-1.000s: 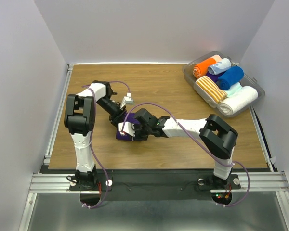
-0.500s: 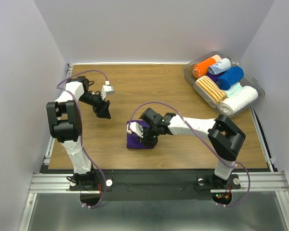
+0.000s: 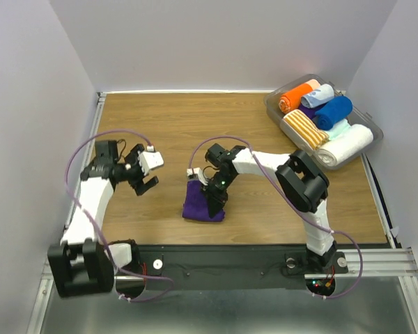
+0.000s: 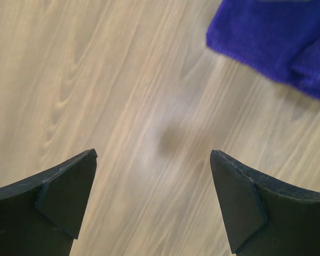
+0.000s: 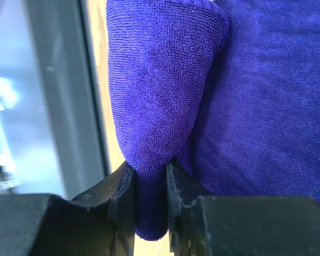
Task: Roll the towels
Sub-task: Roll the towel
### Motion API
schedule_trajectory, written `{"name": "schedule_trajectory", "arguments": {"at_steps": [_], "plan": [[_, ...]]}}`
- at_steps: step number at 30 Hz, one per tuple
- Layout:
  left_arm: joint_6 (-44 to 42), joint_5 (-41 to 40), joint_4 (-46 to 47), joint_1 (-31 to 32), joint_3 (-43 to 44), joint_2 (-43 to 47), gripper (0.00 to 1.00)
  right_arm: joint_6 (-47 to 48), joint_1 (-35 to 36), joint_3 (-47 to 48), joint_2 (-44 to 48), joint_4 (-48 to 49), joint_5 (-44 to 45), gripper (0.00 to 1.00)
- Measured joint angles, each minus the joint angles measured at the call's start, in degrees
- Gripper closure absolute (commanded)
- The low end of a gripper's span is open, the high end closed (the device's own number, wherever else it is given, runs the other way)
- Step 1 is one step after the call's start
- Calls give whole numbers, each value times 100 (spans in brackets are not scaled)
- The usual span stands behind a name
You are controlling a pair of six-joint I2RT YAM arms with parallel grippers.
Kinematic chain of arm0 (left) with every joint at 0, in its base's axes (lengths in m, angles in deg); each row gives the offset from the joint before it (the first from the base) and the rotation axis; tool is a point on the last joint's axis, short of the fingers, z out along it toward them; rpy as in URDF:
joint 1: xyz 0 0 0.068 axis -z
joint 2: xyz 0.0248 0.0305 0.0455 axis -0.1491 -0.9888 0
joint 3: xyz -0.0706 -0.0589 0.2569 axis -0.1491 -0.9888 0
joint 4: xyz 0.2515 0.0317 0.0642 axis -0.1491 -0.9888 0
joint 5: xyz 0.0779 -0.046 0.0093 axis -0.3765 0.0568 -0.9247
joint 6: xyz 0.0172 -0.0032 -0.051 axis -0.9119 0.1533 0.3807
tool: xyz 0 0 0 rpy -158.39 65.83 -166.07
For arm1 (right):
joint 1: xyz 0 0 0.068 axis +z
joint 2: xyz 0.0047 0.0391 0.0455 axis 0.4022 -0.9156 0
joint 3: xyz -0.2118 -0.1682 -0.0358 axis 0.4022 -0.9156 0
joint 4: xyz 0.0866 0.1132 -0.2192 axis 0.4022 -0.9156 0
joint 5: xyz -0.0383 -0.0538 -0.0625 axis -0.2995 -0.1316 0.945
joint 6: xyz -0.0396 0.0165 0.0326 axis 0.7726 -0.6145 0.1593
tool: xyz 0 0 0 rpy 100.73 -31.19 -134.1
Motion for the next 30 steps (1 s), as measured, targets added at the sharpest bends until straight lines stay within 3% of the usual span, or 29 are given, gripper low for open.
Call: {"name": "schedule_trajectory", "arguments": {"at_steps": [5, 10, 14, 24, 30], "plan": [[-621, -299, 33, 153, -1252, 1989, 1, 61, -361, 356, -566, -466, -863, 99], [-1008, -723, 15, 1467, -2118, 3010, 1, 37, -505, 782, -1119, -966, -1432, 99], [-850, -940, 72, 2400, -2343, 2870, 1, 26, -553, 940, -1379, -1231, -1725, 99], [157, -1663, 1202, 4631, -2302, 1530, 1, 26, -706, 1211, -1781, -1639, -2068, 96], [531, -2253, 1904, 5434, -2288, 938, 1, 44, -737, 1333, -1915, -1816, -2129, 95]]}}
